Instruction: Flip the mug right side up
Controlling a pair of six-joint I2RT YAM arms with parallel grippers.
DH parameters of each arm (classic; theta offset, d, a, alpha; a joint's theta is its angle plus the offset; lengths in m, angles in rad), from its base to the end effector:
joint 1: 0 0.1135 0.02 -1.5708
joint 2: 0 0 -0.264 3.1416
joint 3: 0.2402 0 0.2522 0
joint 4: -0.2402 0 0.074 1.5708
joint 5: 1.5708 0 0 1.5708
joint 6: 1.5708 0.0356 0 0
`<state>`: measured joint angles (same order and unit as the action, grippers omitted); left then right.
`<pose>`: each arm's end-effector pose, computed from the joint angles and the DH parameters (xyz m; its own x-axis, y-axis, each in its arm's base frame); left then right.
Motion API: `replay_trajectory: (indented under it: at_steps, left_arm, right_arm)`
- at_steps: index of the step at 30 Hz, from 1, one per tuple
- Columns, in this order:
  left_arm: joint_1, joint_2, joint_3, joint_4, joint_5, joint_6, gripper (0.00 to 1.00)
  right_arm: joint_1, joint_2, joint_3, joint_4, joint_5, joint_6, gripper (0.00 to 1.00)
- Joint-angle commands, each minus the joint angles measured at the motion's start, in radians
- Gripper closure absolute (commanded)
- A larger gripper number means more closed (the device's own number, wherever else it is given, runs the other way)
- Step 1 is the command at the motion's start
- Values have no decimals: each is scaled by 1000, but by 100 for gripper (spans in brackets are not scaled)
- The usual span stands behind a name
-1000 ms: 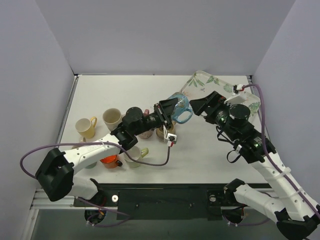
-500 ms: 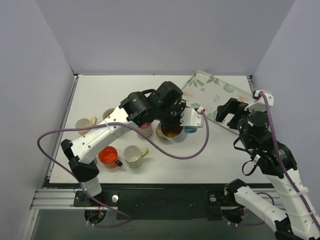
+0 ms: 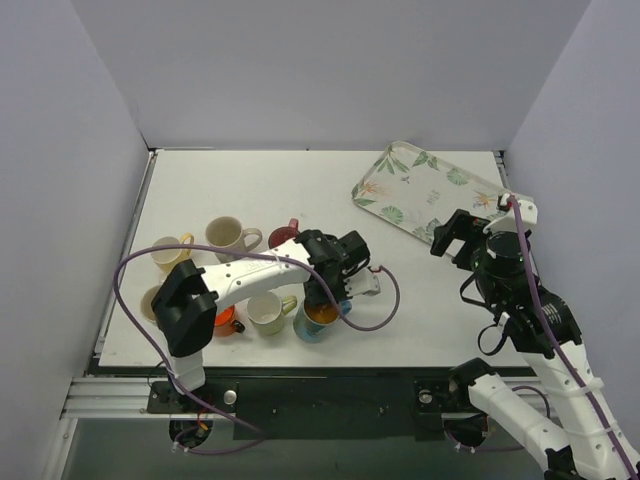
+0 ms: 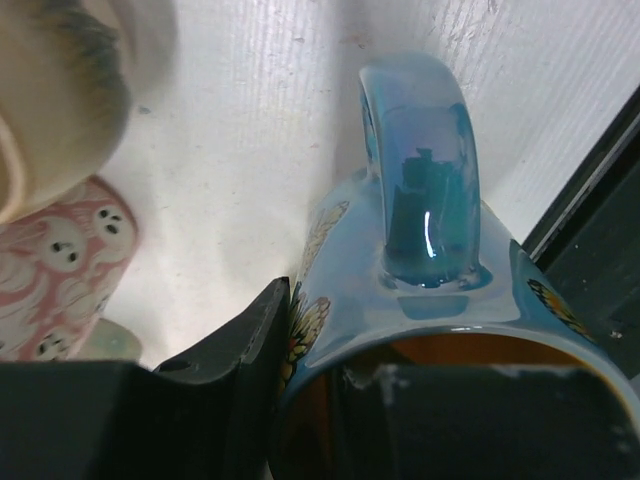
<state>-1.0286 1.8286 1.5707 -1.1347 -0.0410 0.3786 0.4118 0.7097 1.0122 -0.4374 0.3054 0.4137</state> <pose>0.1864 -0.3067 0.2565 -0.1569 0.9762 -0.1498 0.9795 0.1732 0.1030 0.1350 0.0473 0.4013 -0.1565 0.3500 -0.9236 -0.0500 0.9311 0.3613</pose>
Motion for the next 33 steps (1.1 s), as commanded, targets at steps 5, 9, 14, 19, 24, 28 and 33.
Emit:
replay_trajectory:
  at_steps: [5, 9, 14, 19, 24, 28, 33]
  left_arm:
    - [53, -115, -127, 363, 102, -88, 100]
    - [78, -108, -147, 427, 107, -104, 100]
    - [73, -103, -234, 470, 109, -86, 100]
    - [67, -104, -259, 469, 90, -49, 100]
    - [48, -115, -210, 394, 64, -50, 28]
    - [65, -160, -127, 264, 69, 5, 17]
    - [67, -192, 21, 41, 101, 95, 13]
  right_arm:
    - [-13, -12, -30, 65, 4, -18, 7]
    - [-14, -3, -30, 69, 4, -23, 7]
    - [-16, -9, -35, 83, 11, -19, 7]
    - [-18, -15, -38, 88, 3, -16, 7]
    - [-19, -18, -50, 86, -14, 0, 7]
    - [-21, -16, -49, 77, -11, -29, 7]
    - [-31, 14, -93, 78, 38, -58, 7]
